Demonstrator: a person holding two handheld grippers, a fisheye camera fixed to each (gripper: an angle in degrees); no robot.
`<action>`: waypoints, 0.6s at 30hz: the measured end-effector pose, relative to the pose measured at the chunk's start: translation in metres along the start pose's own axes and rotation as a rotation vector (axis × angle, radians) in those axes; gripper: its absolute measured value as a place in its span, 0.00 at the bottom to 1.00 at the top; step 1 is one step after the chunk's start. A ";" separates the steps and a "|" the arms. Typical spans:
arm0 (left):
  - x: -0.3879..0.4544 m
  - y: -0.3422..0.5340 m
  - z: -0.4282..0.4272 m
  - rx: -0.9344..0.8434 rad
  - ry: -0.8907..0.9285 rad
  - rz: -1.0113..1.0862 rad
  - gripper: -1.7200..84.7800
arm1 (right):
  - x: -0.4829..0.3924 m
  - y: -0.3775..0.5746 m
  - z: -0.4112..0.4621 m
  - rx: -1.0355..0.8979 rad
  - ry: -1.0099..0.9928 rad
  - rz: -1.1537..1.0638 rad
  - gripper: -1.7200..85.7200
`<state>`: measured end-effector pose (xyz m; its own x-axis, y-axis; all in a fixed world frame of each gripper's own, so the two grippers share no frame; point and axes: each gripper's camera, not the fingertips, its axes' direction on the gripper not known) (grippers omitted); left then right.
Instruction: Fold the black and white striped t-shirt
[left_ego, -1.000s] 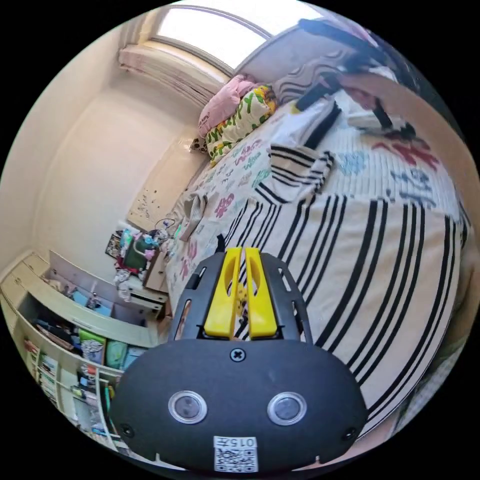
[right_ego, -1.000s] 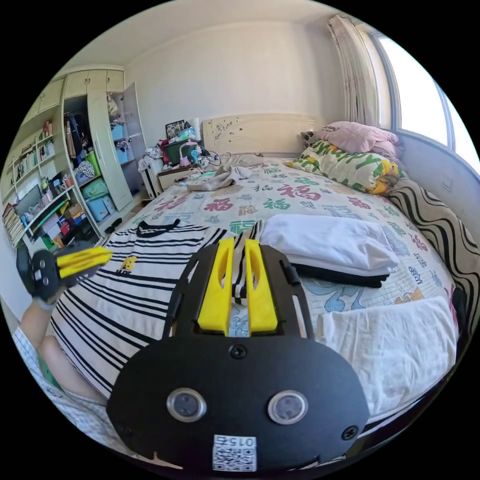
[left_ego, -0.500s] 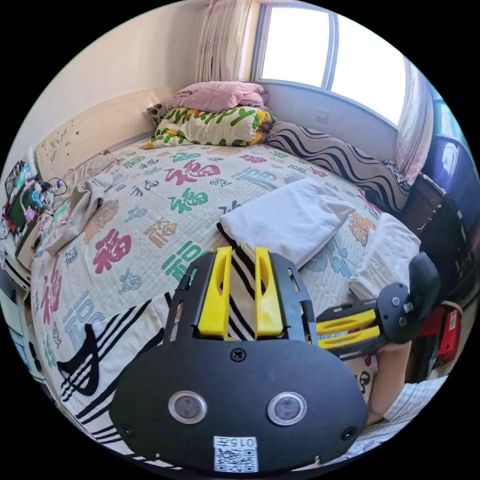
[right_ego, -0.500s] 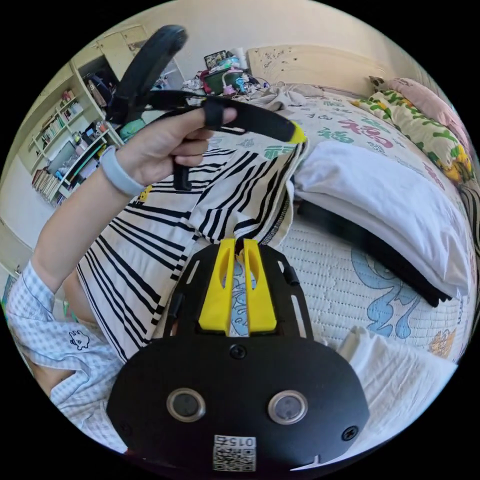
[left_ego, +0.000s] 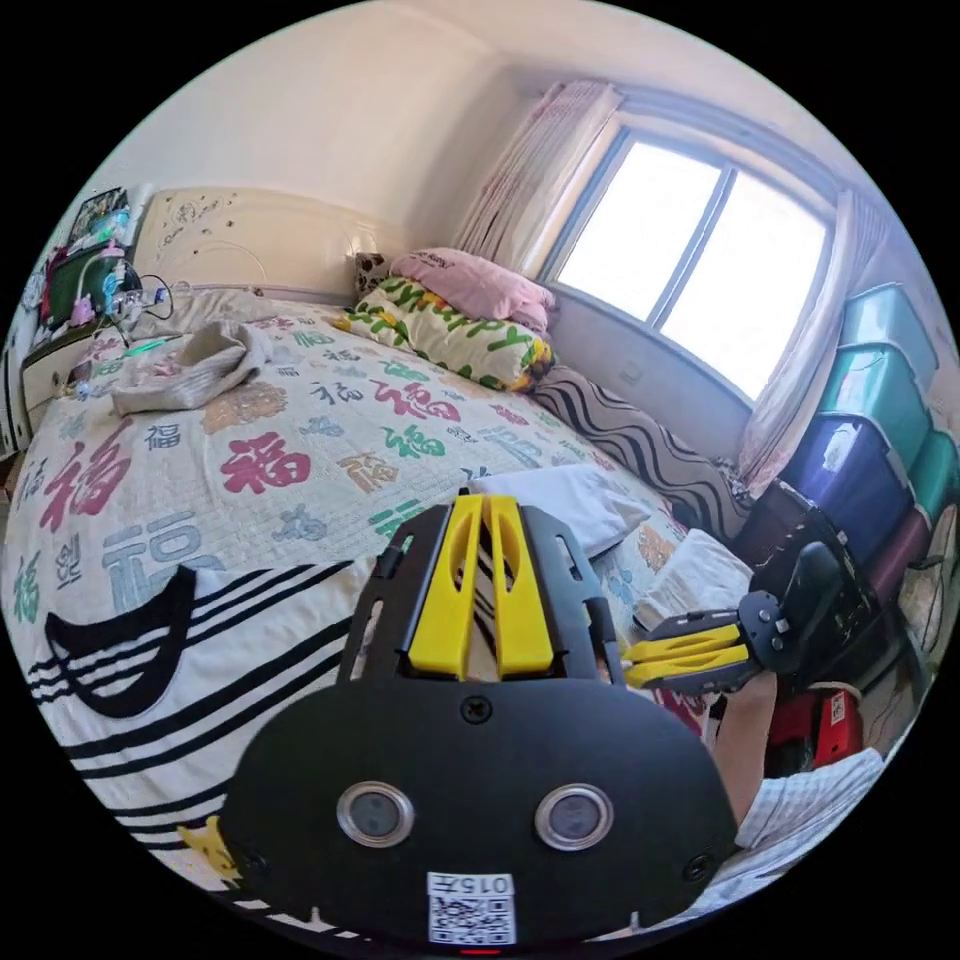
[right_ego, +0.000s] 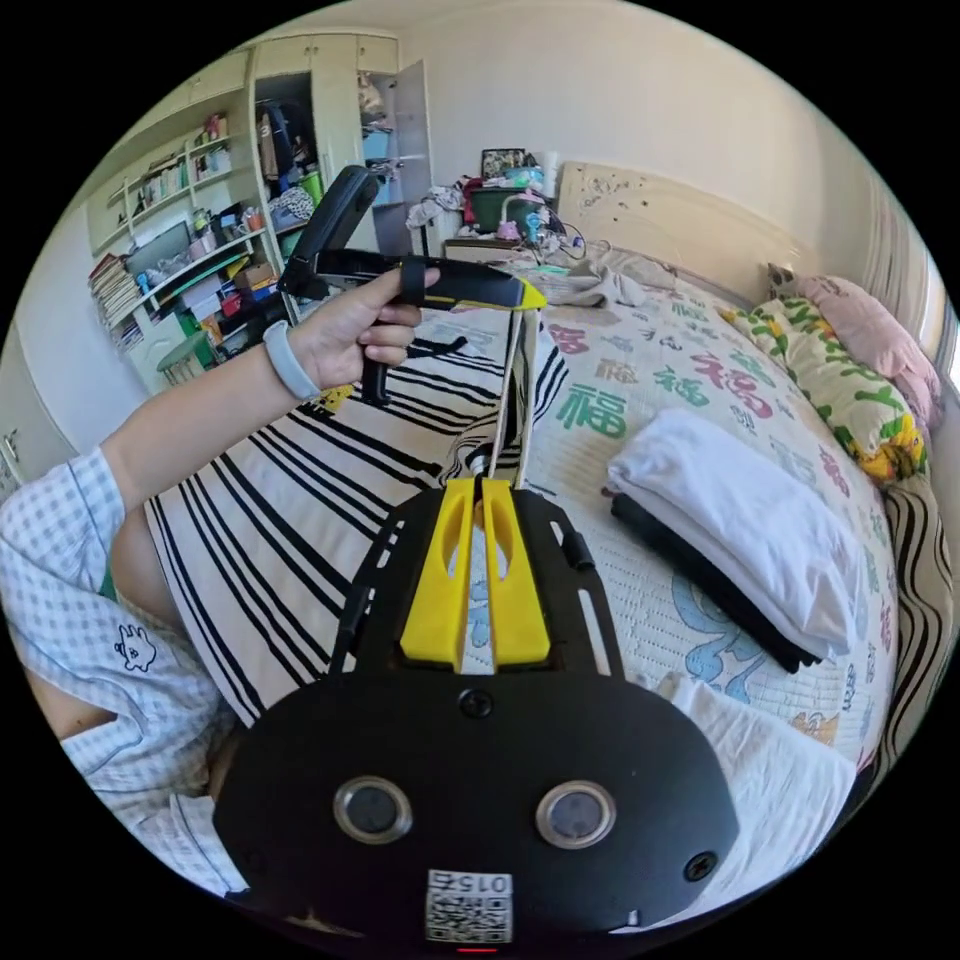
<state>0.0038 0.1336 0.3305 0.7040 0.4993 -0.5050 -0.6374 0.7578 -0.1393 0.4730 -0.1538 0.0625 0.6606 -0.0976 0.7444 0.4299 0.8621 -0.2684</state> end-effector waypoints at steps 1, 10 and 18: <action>-0.007 0.008 -0.033 0.019 -0.010 0.001 0.02 | -0.015 -0.008 0.003 -0.003 -0.016 -0.050 0.01; -0.074 0.099 -0.154 -0.099 -0.188 -0.193 0.04 | -0.081 -0.037 0.086 -0.239 -0.265 -0.294 0.06; -0.013 0.021 -0.159 -0.076 -0.197 -0.052 0.09 | -0.011 -0.044 0.077 -0.091 -0.085 -0.055 0.09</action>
<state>-0.0684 0.0765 0.1981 0.7794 0.5384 -0.3205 -0.6152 0.7547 -0.2281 0.3990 -0.1522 0.1132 0.5818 -0.0972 0.8075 0.5202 0.8077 -0.2775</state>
